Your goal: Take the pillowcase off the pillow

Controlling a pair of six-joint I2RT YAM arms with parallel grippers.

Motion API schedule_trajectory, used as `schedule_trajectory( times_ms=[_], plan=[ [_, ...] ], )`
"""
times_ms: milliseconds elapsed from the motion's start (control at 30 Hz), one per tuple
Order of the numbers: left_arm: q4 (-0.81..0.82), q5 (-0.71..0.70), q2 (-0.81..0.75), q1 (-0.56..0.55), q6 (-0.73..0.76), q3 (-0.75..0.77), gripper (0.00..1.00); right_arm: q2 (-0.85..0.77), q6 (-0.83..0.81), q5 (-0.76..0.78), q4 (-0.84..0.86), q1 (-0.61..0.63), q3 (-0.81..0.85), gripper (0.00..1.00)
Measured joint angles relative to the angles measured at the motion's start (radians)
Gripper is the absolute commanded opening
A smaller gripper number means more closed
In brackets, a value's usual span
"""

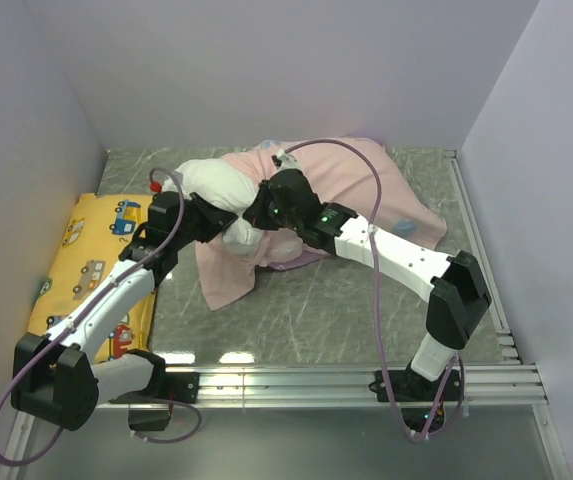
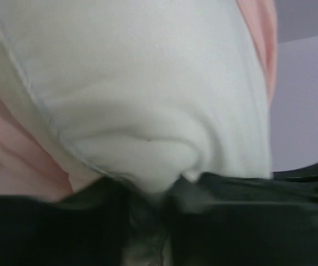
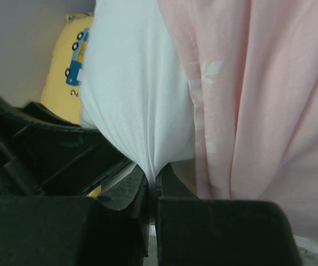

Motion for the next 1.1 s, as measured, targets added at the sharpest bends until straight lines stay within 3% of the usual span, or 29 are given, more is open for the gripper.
schedule_trajectory(
  times_ms=[67, 167, 200, 300, 367, 567, 733, 833, 933, 967, 1000, 1033, 1100],
  plan=[
    [0.038, 0.013, 0.024, -0.014, 0.003, 0.009, 0.0, 0.005, -0.001, -0.024, -0.011, 0.001, -0.006, 0.06],
    [0.042, 0.015, 0.046, -0.015, 0.001, 0.024, 0.0, 0.005, -0.016, -0.025, -0.015, -0.003, -0.005, 0.39],
    [0.029, -0.004, 0.049, -0.015, 0.004, 0.027, 0.0, 0.003, -0.025, -0.024, -0.019, -0.003, -0.005, 0.56],
    [-0.016, -0.062, 0.052, -0.003, 0.006, 0.031, 0.0, -0.035, -0.064, -0.016, -0.042, 0.006, -0.004, 0.7],
    [-0.047, -0.081, 0.056, -0.002, 0.008, 0.044, 0.0, -0.099, -0.086, 0.009, -0.062, 0.018, -0.017, 0.76],
    [-0.077, -0.085, 0.054, -0.004, 0.008, 0.077, 0.0, -0.4, -0.108, 0.116, -0.073, -0.005, -0.205, 0.78],
    [-0.12, -0.078, 0.048, -0.004, 0.014, 0.106, 0.0, -0.425, -0.1, 0.135, -0.043, -0.128, -0.362, 0.79],
    [-0.139, -0.076, 0.034, -0.005, 0.027, 0.12, 0.0, -0.338, -0.092, 0.116, -0.041, -0.192, -0.41, 0.77],
    [-0.164, -0.072, 0.018, -0.008, 0.036, 0.131, 0.0, -0.25, -0.091, 0.116, -0.042, -0.223, -0.388, 0.44],
    [-0.173, -0.073, 0.014, -0.008, 0.039, 0.135, 0.0, -0.227, -0.091, 0.117, -0.043, -0.229, -0.374, 0.22],
    [-0.18, -0.073, 0.011, -0.008, 0.043, 0.137, 0.0, -0.21, -0.095, 0.121, -0.045, -0.237, -0.358, 0.12],
    [-0.188, -0.075, 0.008, -0.007, 0.05, 0.141, 0.0, -0.201, -0.089, 0.122, -0.043, -0.241, -0.348, 0.04],
    [-0.208, -0.072, 0.006, 0.002, 0.06, 0.156, 0.0, -0.203, -0.083, 0.122, -0.039, -0.26, -0.343, 0.0]
  ],
)
